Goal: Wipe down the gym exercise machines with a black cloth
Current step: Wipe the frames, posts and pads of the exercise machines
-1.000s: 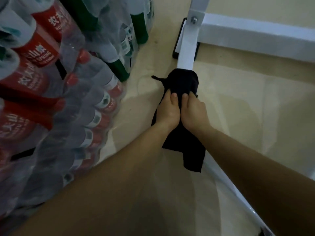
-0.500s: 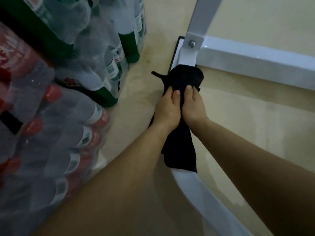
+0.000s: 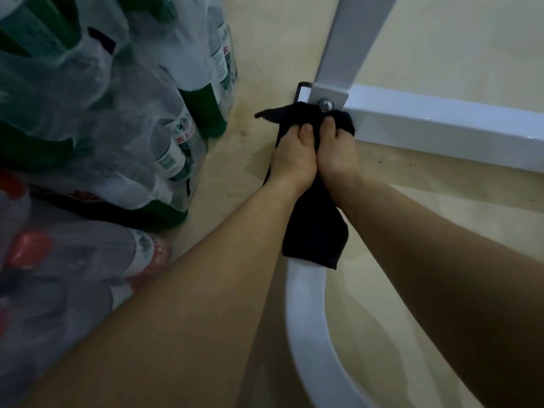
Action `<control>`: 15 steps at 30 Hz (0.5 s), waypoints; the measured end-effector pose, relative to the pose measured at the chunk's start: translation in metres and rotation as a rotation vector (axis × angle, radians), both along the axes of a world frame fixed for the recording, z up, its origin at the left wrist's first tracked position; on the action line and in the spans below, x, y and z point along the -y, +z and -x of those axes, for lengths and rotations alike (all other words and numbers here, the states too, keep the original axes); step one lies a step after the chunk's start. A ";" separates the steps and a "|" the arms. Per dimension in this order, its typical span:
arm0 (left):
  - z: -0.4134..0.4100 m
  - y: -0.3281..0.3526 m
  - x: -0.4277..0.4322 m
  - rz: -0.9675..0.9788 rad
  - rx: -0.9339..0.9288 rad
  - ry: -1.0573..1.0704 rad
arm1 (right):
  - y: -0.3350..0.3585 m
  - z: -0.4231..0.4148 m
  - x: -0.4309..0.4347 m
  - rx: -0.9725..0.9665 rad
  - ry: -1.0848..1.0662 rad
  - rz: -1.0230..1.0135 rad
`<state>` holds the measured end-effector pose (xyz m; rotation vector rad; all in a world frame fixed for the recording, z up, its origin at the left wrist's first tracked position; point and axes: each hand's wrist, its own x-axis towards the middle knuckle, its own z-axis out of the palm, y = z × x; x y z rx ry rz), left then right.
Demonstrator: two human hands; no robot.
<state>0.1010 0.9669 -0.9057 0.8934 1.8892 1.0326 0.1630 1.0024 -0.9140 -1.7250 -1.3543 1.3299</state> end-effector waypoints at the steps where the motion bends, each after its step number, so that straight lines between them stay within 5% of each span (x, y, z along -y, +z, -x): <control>1: 0.002 0.000 -0.004 0.005 0.006 0.000 | 0.000 0.001 -0.001 -0.006 -0.012 0.001; 15: -0.002 0.015 0.005 0.037 0.023 -0.003 | 0.019 -0.002 0.007 0.121 0.102 -0.096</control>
